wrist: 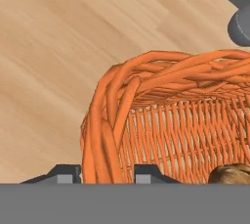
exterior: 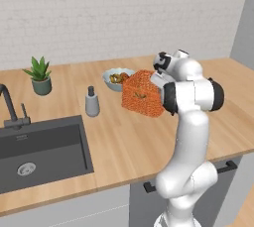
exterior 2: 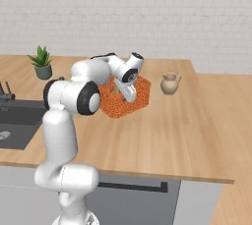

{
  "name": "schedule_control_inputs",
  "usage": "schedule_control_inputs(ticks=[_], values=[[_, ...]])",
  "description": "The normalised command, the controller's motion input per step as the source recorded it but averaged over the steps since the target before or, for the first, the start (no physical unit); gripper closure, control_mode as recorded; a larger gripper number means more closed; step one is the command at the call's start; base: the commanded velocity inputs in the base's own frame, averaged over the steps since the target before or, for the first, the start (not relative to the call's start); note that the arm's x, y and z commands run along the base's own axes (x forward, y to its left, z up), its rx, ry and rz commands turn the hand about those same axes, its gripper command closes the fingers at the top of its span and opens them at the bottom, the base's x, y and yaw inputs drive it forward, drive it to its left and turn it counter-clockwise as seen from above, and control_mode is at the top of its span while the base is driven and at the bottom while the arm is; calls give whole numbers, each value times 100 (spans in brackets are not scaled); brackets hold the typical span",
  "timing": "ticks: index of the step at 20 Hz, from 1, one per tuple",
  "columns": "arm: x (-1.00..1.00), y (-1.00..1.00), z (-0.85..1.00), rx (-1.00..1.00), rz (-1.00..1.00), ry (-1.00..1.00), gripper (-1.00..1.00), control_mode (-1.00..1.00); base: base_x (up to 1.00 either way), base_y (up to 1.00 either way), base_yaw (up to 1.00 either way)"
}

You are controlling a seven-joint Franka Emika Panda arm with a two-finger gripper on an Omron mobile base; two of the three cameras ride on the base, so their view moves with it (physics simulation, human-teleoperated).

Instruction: Open the cabinet, pick up the bread from the cabinet and place it in the basket. Then move the basket to the dining counter.

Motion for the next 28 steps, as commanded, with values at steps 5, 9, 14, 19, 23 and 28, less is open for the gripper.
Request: schedule_control_inputs(ticks=[5,9,14,19,23,28], values=[[42,0,-37,0,-2,-1,100,-100,0,0,0],[19,3,-33,0,0,0,100,-100,0,0,0],[0,8,6,0,0,-10,-100,-100,0,0,0],[-6,6,67,0,1,-16,-100,-100,0,0,0],[-49,1,85,0,4,-16,-100,-100,0,0,0],[-83,-3,74,0,4,-12,-100,-100,0,0,0]])
